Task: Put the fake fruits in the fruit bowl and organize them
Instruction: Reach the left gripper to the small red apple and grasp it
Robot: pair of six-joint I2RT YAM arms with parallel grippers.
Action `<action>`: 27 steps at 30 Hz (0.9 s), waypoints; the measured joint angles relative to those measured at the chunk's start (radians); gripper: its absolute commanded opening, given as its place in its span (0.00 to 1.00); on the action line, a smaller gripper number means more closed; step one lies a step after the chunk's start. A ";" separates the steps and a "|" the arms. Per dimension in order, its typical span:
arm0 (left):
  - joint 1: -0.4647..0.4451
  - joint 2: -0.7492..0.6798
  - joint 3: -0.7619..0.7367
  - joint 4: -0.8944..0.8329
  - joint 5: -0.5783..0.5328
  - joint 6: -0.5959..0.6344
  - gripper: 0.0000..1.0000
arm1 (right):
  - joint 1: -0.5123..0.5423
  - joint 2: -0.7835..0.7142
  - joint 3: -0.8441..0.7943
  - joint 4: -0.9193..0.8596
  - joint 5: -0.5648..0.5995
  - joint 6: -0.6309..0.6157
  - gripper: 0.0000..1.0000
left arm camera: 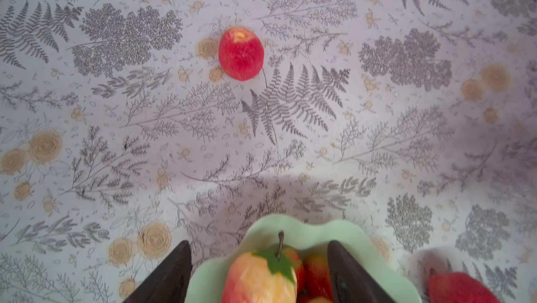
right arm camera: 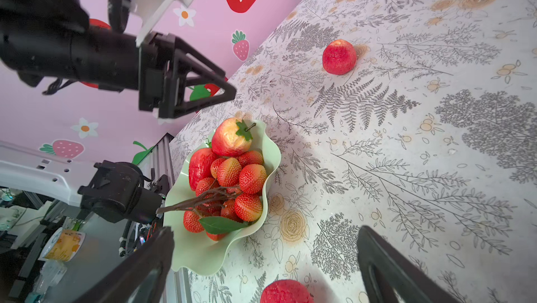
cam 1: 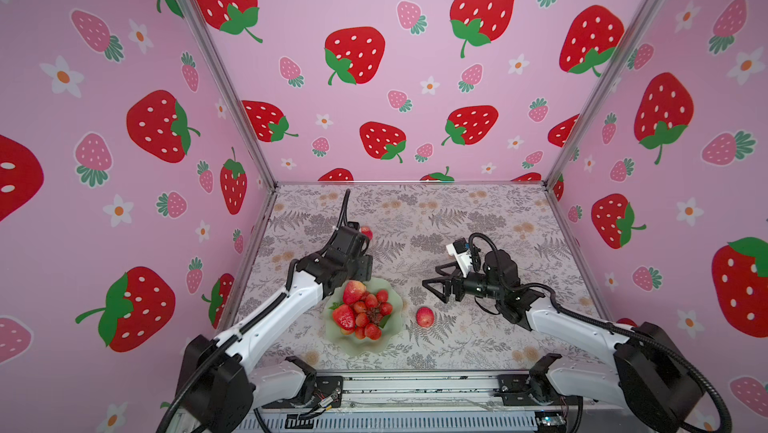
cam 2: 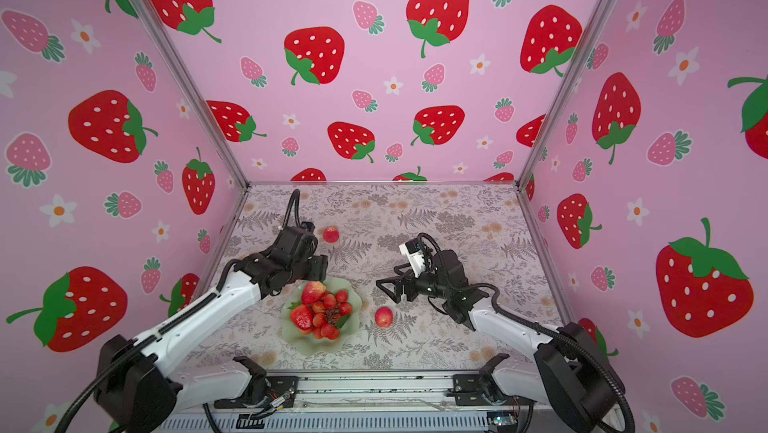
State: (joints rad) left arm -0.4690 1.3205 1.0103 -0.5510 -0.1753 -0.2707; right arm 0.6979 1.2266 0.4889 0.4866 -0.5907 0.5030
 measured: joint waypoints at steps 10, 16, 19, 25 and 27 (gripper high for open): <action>0.102 0.557 0.433 0.012 0.054 0.056 0.78 | 0.000 0.005 0.000 0.018 0.003 0.011 0.99; 0.124 0.732 0.628 -0.038 0.019 0.030 0.77 | 0.000 0.002 0.000 0.002 0.006 -0.010 0.99; 0.128 0.762 0.650 -0.069 -0.003 0.012 0.77 | 0.000 0.006 0.000 -0.002 0.007 -0.018 0.99; 0.132 0.811 0.676 -0.099 -0.008 0.000 0.75 | -0.002 0.050 0.022 -0.006 0.006 -0.032 0.99; 0.134 0.827 0.682 -0.099 -0.006 -0.002 0.74 | -0.002 0.061 0.032 -0.009 0.005 -0.034 0.99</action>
State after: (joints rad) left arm -0.3355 2.1471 1.6928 -0.6498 -0.1814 -0.2729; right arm 0.6956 1.2877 0.5205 0.4778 -0.5854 0.4690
